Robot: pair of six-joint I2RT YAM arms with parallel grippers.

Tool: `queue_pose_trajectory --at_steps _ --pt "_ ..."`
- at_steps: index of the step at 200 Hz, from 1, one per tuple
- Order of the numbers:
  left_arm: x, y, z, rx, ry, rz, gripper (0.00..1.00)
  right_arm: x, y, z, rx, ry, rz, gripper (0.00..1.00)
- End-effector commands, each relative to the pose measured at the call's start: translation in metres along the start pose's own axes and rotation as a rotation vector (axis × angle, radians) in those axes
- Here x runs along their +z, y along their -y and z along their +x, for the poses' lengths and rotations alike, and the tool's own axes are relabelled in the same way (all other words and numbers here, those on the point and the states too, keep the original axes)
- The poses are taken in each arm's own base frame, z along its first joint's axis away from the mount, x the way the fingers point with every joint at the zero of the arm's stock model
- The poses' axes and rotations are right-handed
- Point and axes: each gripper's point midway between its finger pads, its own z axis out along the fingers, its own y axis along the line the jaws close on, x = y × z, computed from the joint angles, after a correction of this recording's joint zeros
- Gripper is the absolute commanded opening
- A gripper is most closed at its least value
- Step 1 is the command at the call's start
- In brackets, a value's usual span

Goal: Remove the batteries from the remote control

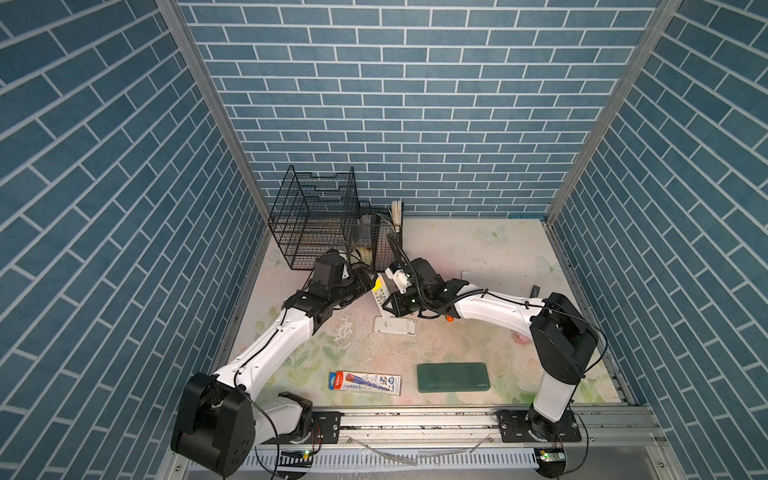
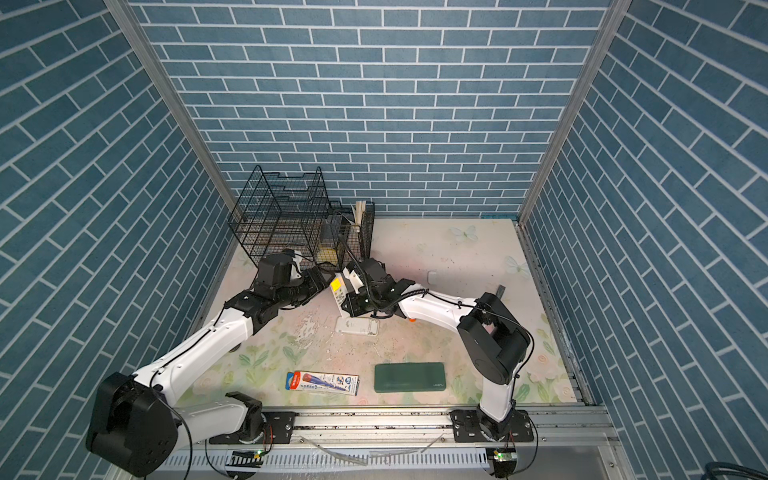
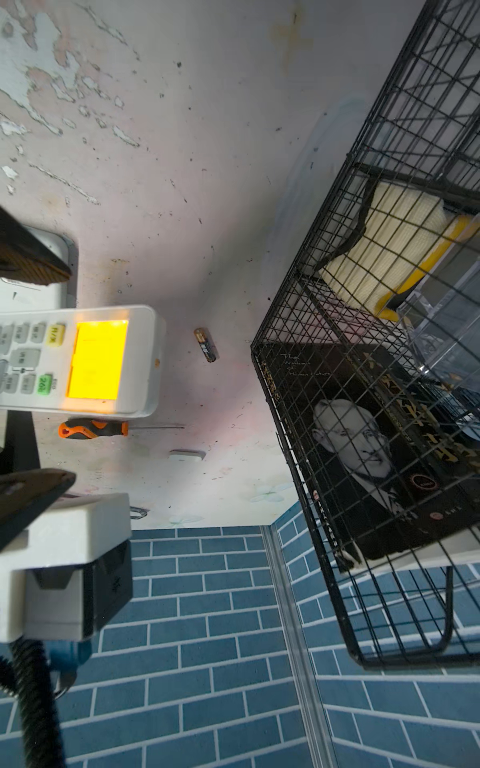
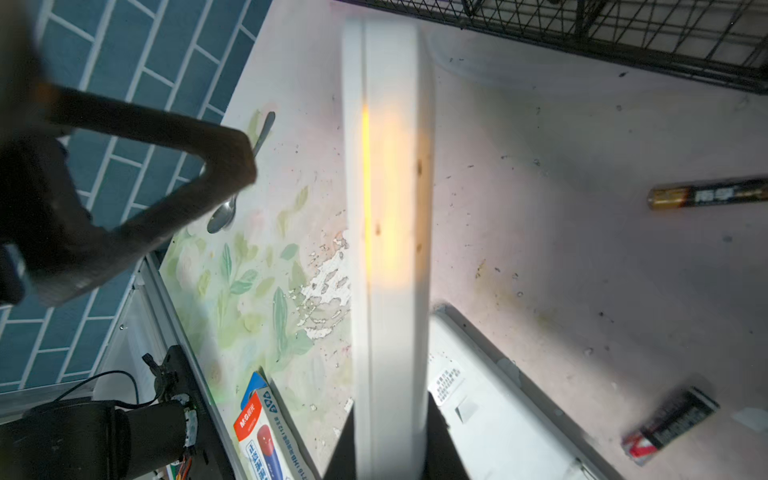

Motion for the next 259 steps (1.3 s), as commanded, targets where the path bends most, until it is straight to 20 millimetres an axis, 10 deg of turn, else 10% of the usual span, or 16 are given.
queue_pose_trajectory --at_steps 1,115,184,259 --pt "-0.008 -0.016 0.001 -0.054 -0.029 -0.049 0.71 -0.016 0.001 -0.015 -0.133 0.027 0.059 0.00" --pt "-0.023 0.002 0.013 -0.348 -0.315 -0.026 0.67 -0.047 0.009 -0.011 -0.834 0.024 0.416 0.00" --pt "-0.019 0.001 0.015 -0.502 -0.316 -0.001 0.67 -0.045 -0.001 -0.010 -0.897 0.047 0.470 0.00" --pt "-0.012 0.004 0.023 -0.609 -0.366 0.041 0.45 -0.055 -0.016 -0.034 -0.975 0.177 0.544 0.00"
